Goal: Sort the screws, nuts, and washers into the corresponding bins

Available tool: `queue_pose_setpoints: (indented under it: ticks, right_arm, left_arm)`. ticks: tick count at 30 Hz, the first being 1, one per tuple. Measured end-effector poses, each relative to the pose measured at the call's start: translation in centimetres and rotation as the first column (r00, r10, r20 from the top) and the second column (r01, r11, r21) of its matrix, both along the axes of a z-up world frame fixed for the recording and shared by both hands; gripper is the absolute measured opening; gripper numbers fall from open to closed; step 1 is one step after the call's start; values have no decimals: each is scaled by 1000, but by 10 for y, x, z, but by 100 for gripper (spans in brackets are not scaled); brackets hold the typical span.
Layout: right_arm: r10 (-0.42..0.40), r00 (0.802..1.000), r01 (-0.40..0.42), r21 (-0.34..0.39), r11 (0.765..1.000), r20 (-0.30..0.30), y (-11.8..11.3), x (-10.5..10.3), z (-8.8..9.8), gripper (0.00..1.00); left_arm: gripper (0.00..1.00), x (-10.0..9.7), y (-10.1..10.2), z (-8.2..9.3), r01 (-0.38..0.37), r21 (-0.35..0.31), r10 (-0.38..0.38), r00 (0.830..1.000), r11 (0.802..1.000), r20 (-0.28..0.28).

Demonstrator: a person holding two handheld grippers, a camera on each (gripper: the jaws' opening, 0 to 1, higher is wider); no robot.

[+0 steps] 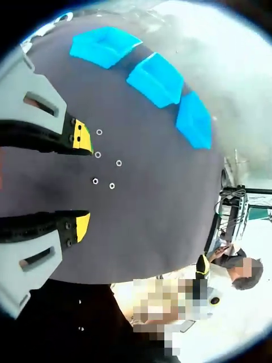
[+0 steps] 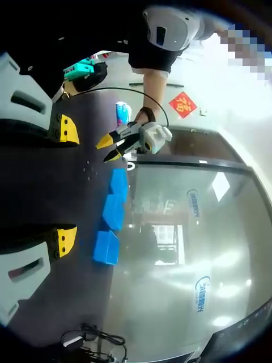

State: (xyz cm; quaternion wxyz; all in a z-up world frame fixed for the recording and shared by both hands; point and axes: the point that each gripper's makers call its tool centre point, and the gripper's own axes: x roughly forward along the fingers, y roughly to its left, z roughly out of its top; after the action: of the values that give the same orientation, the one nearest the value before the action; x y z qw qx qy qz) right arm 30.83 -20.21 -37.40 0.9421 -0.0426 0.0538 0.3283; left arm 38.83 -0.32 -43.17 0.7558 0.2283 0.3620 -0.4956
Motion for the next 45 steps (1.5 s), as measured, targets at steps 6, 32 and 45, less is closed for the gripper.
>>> queue_pose_setpoints:
  ticks: [6, 32, 45]
  right_arm:
    - [-1, 1000, 1, 1, 1000, -6, 0, -1, -4, 49]
    - [-5, 1000, 5, 15, 1000, -13, -3, -1, -8, 49]
    - [-2, 1000, 2, 14, 1000, -10, 1, -2, -6, 49]
  left_arm:
    - [36, 10, -3, -12, -9, 18, 9, 1000, 1000, -21]
    - [16, 22, -12, -34, -18, 43, 21, 998, 999, -51]
    - [6, 17, -14, -35, 4, 47, -3, 1000, 999, -17]
